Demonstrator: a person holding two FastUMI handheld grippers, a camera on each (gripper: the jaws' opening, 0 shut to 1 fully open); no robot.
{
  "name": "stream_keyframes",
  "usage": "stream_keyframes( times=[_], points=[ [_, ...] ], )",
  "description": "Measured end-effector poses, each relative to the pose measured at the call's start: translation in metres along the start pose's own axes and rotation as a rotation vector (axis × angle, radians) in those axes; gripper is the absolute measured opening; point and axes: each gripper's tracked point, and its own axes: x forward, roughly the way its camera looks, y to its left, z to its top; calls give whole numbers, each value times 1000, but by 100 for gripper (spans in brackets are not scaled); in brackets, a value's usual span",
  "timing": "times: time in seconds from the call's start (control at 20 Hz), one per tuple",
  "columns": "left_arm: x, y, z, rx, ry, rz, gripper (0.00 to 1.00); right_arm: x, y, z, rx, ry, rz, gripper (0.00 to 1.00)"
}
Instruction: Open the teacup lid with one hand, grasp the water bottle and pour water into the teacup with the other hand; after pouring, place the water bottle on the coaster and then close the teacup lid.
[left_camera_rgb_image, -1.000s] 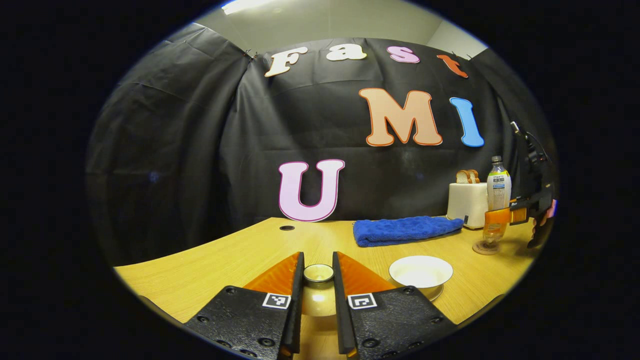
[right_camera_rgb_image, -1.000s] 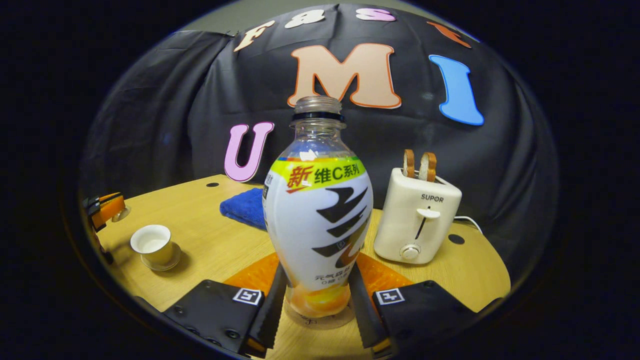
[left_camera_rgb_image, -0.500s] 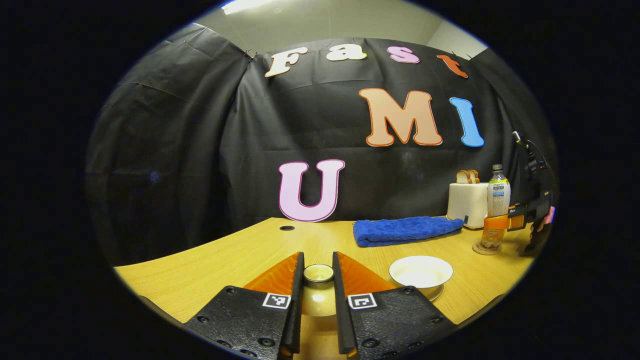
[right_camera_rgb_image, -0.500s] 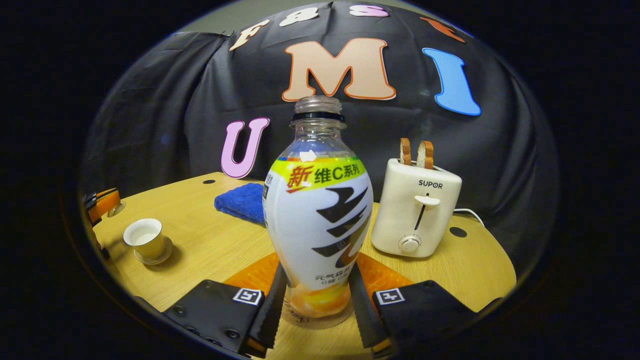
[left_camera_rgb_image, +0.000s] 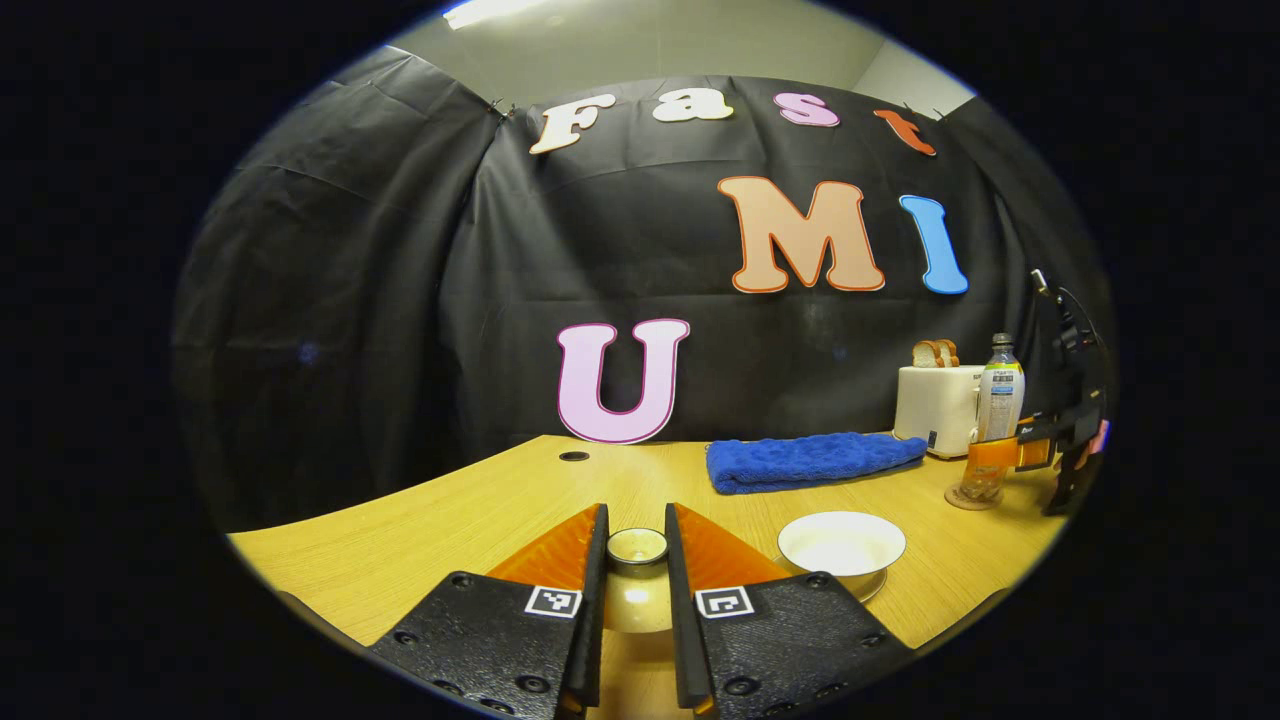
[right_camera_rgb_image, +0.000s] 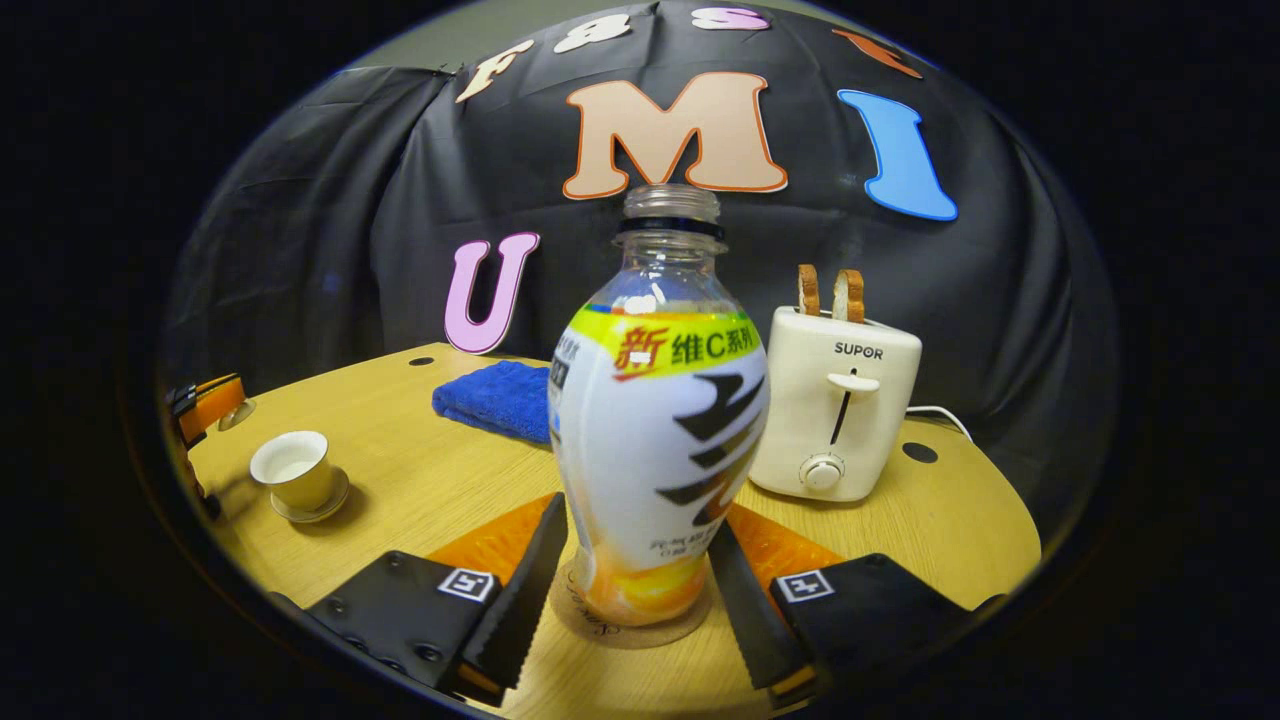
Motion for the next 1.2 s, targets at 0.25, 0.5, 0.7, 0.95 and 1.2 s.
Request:
stream_keyframes(
  times=[0.25, 0.5, 0.7, 0.95, 1.2],
  points=[
    [0, 0, 0, -1, -1, 0, 27, -17, -1, -6, 9, -12, -12, 94],
    [0, 0, 0, -1, -1, -1, 27, -36, 5, -7, -19, -49, -16, 100],
    [1, -2, 0, -2, -1, -7, 27, -57, 10, -2, -44, -96, -27, 100],
    [3, -5, 0, -3, -2, -14, 27, -87, 5, -6, -8, -137, -77, 100],
    [10, -33, 0, -4, -1, -126, 27, -115, -13, 6, 87, -256, -121, 99]
  ],
)
